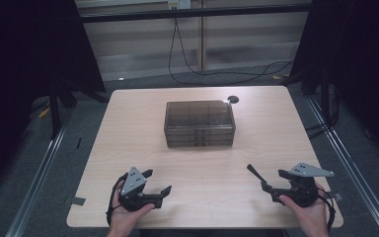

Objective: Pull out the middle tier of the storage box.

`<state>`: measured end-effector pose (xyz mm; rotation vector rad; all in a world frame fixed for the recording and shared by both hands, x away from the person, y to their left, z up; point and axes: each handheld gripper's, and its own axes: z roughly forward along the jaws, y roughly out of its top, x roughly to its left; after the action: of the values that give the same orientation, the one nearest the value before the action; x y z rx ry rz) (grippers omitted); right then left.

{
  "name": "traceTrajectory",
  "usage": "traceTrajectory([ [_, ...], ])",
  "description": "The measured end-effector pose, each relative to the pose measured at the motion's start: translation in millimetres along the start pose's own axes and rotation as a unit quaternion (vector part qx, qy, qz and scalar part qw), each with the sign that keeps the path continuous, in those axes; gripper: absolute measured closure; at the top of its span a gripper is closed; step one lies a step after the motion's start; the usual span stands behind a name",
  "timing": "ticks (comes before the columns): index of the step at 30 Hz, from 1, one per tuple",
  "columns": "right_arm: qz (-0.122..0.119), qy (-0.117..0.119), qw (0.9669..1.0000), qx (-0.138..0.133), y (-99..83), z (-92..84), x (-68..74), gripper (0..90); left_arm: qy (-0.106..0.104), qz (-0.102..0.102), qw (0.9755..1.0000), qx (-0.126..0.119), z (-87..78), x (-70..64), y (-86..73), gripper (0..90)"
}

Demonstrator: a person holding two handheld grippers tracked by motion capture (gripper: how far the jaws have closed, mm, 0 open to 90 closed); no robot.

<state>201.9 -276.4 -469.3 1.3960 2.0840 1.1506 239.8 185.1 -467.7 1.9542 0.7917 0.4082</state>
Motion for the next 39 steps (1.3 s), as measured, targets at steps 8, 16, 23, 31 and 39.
traceTrajectory([
  [8,0.008,0.004,0.9999,-0.010,-0.4,-3.0,-3.7,20.0,0.000,0.002,1.0000,0.004,0.2,0.4,-0.5,15.6],
  [16,0.008,0.008,0.9999,-0.010,0.0,-1.5,-3.0,20.6,0.006,0.013,0.9998,0.014,3.6,0.4,-1.0,21.9],
  [23,0.009,0.008,0.9998,-0.014,0.8,-2.3,-3.1,21.9,0.009,0.025,0.9996,0.014,4.5,-4.0,-2.0,27.3],
  [31,0.005,0.016,0.9998,-0.013,0.1,-1.5,1.1,22.4,0.009,0.050,0.9986,0.012,4.4,-10.0,-0.5,34.4],
  [39,0.010,0.015,0.9997,-0.018,0.3,-3.6,1.6,22.6,0.018,0.089,0.9958,0.013,6.9,-17.6,1.6,37.0],
])
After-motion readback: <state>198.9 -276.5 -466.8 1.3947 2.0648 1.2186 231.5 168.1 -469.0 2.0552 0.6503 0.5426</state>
